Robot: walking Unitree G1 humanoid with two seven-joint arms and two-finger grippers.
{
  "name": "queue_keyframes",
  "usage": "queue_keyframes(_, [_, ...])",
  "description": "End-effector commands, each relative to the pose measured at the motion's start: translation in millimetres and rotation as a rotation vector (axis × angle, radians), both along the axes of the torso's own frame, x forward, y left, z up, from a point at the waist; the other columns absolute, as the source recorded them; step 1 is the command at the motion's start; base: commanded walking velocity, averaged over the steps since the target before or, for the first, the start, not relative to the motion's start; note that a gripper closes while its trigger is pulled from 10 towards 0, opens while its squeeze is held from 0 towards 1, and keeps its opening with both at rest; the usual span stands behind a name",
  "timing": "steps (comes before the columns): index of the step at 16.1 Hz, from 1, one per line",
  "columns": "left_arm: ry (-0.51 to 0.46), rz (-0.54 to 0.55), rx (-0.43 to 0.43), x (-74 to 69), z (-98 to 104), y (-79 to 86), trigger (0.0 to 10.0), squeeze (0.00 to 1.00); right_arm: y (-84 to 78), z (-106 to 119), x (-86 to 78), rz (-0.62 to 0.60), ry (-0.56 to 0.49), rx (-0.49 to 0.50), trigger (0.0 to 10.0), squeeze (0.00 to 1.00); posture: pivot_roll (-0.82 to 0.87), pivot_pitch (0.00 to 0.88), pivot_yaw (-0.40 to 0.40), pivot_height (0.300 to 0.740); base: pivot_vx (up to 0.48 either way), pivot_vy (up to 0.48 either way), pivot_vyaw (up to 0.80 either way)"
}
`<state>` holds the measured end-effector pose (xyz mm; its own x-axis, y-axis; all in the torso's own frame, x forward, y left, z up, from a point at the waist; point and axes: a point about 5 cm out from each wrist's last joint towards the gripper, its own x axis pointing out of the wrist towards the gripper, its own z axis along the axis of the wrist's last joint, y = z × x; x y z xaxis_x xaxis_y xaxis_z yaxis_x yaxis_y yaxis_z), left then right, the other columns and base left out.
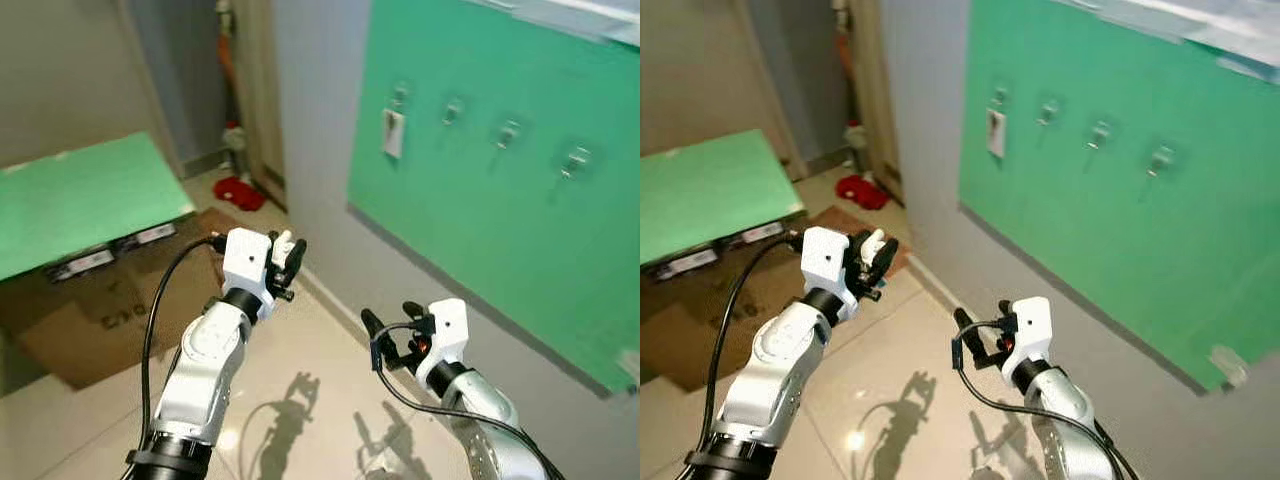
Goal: Hang keys on a hook
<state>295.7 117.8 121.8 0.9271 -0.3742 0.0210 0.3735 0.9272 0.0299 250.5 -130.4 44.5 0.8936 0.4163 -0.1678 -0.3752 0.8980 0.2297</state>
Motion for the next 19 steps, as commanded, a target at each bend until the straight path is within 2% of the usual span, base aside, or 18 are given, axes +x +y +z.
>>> queue_keyframes(1, [0.010,-0.011,0.008,-1.6,-2,-0.8,0.0,0.00,-2.7,7,3.5,-0.026,-0.025,0.002,10.0,0.00,-0.12,0.000,0.033,0.705,0.000,0.000,-0.75])
queue_keyframes(3, [-0.003,-0.015,0.037,1.6,-2,2.1,0.0,0.00,-11.4,6,14.3,-0.096,-0.021,-0.076,10.0,0.00,-0.11,0.000,0.033,0.705,0.000,0.000,-0.60])
queue_keyframes(6, [0.001,-0.004,0.033,3.2,-2,3.2,0.0,0.00,-15.0,8,17.9,-0.113,-0.020,-0.090,10.0,0.00,-0.11,0.000,0.030,0.687,0.000,0.000,-0.31])
queue_keyframes(7, [0.004,-0.005,0.032,3.2,-3,2.5,0.0,0.00,-14.0,8,18.3,-0.106,-0.022,-0.077,10.0,1.00,-0.11,0.000,0.030,0.677,0.000,0.000,0.00])
queue_keyframes(14, [0.000,0.001,0.035,5.6,-4,3.6,0.0,0.00,-9.7,10,18.1,-0.094,-0.050,-0.104,10.0,1.00,-0.11,0.000,0.021,0.623,0.000,0.000,0.00])
queue_keyframes(15, [0.002,0.001,0.038,5.5,-5,3.4,0.0,0.00,-8.6,14,16.6,-0.092,-0.105,-0.097,10.0,0.12,-0.11,0.000,0.023,0.610,0.000,0.000,-0.47])
queue_keyframes(16, [0.014,0.009,0.038,5.8,-7,4.0,0.0,0.00,-9.7,16,16.7,-0.096,-0.115,-0.126,10.0,0.00,-0.12,0.000,0.026,0.610,0.000,0.000,0.00])
queue_keyframes(19, [0.023,0.008,0.026,6.4,-8,3.5,0.0,0.00,-13.6,14,15.8,-0.098,-0.087,-0.140,10.0,0.00,-0.13,0.000,0.030,0.610,0.000,0.000,0.00])
